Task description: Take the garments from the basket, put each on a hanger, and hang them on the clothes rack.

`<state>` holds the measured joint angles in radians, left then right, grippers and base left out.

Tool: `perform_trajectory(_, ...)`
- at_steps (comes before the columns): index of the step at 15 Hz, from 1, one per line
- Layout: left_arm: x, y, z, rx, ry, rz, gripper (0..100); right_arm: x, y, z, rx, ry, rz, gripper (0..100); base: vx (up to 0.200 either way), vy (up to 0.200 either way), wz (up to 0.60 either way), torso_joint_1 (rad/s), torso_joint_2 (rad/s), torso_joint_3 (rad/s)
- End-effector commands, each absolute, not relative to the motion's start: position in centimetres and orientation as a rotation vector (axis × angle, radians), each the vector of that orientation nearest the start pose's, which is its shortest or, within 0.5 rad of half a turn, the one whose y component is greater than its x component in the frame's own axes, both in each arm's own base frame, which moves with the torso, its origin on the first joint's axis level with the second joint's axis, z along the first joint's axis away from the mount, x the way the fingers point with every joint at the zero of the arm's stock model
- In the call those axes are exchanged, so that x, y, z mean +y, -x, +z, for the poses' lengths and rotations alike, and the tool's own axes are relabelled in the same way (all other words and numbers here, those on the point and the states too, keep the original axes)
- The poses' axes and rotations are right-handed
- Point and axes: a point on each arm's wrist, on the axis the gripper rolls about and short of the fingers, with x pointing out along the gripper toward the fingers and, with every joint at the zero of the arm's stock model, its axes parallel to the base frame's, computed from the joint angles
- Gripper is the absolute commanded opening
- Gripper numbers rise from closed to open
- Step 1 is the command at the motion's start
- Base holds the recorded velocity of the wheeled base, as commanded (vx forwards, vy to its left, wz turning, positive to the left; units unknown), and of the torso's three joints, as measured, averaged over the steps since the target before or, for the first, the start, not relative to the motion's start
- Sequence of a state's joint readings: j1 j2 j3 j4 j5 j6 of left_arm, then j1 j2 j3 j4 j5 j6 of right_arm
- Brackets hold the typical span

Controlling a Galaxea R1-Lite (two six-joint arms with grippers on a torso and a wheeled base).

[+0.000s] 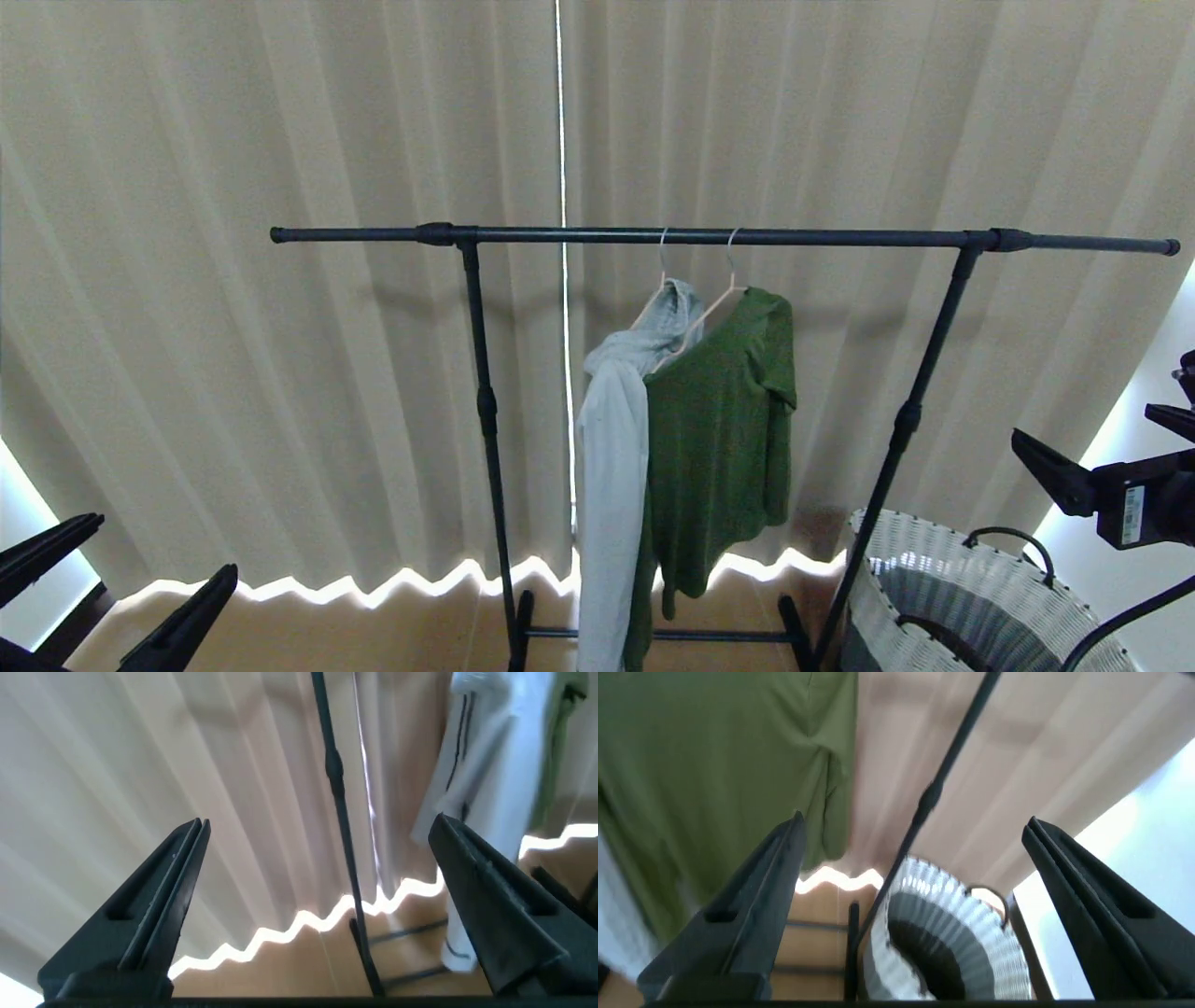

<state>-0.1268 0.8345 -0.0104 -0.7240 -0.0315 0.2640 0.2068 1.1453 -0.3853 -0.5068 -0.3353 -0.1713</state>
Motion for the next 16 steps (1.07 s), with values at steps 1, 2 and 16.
perform_trajectory(1,-1.03,-7.33,13.35,0.084,-0.268,-0.175,100,2.44,-15.24,18.06,0.264,0.241,-0.106,100,0.0,0.0,0.0,0.0,0.0,0.0)
perform_trajectory(2,-1.03,-7.29,13.22,0.089,-0.269,-0.175,100,2.43,-15.18,18.0,0.265,0.241,-0.106,100,0.0,0.0,0.0,0.0,0.0,0.0)
perform_trajectory(16,-0.99,-7.28,13.23,0.088,-0.268,-0.168,100,2.37,-14.92,17.95,0.262,0.241,-0.108,100,0.0,-0.129,0.0,0.003,0.0,0.002)
